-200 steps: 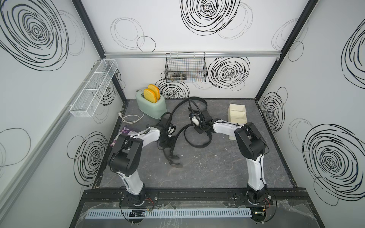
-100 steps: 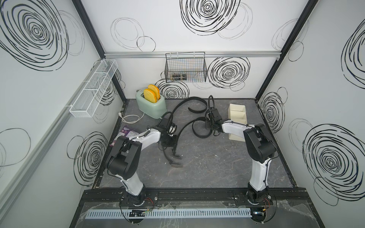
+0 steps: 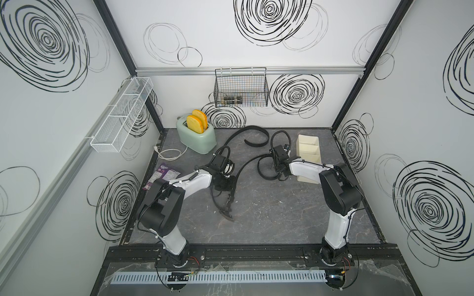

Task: Place the belts into the storage roll
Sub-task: Roll the belt at the center of the board.

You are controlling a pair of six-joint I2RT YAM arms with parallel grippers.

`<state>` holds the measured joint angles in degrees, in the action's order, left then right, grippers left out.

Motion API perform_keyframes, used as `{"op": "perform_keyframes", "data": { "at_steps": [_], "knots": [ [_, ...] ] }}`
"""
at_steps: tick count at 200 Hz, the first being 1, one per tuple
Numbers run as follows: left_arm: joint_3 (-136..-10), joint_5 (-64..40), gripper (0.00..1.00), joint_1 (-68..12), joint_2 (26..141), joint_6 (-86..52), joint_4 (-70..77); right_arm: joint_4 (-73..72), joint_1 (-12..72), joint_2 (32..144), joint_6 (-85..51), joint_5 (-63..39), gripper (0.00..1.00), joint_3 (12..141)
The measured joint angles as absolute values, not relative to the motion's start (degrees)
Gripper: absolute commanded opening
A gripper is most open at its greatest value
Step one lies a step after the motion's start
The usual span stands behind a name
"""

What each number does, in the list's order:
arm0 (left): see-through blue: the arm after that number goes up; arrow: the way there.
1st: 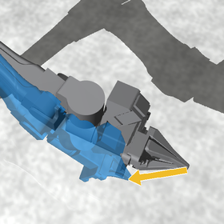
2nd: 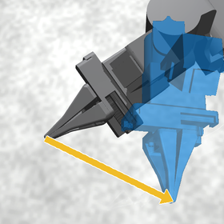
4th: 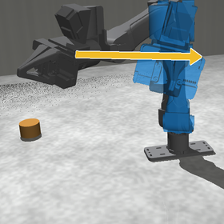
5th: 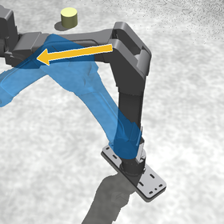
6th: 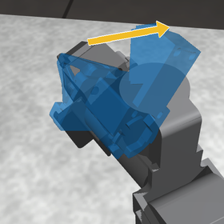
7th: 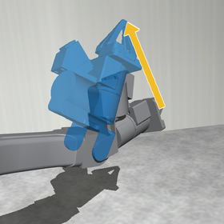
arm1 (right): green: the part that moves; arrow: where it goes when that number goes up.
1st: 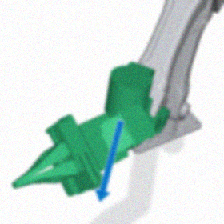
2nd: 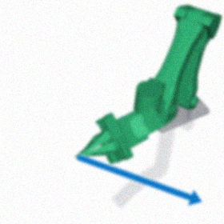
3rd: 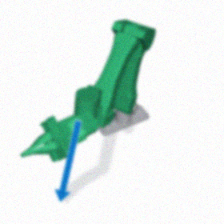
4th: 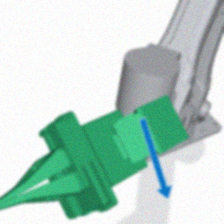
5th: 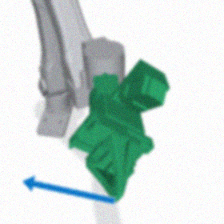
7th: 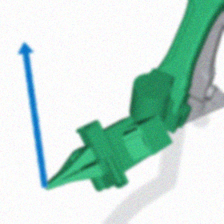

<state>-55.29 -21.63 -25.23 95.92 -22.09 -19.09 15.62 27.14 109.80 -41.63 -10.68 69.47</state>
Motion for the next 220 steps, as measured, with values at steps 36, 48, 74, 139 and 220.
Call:
{"op": "perform_keyframes", "data": {
  "at_steps": [36, 48, 74, 139, 220],
  "knots": [
    [-55.4, -21.6, 0.06, -28.3, 96.1, -24.7, -17.5, 18.0, 27.2, 111.1, -43.2, -10.9, 0.0, 69.6],
    [-55.4, -21.6, 0.06, -29.1, 96.2, -25.5, -17.1, 18.7, 26.9, 111.2, -44.0, -11.2, 0.0, 69.6],
    [-55.4, -21.6, 0.06, -29.8, 96.7, -27.4, -15.8, 19.9, 25.8, 111.5, -46.3, -13.1, 0.0, 70.4],
    [-54.8, -21.7, 0.06, -33.6, 99.1, -35.4, -11.3, 24.0, 25.2, 113.2, -53.1, -15.0, 0.0, 73.5],
    [-55.9, -21.8, 0.0, -35.3, 105.5, -43.2, -7.0, 36.2, 28.3, 122.1, -53.5, -7.2, 0.0, 87.2]
  ]
}}
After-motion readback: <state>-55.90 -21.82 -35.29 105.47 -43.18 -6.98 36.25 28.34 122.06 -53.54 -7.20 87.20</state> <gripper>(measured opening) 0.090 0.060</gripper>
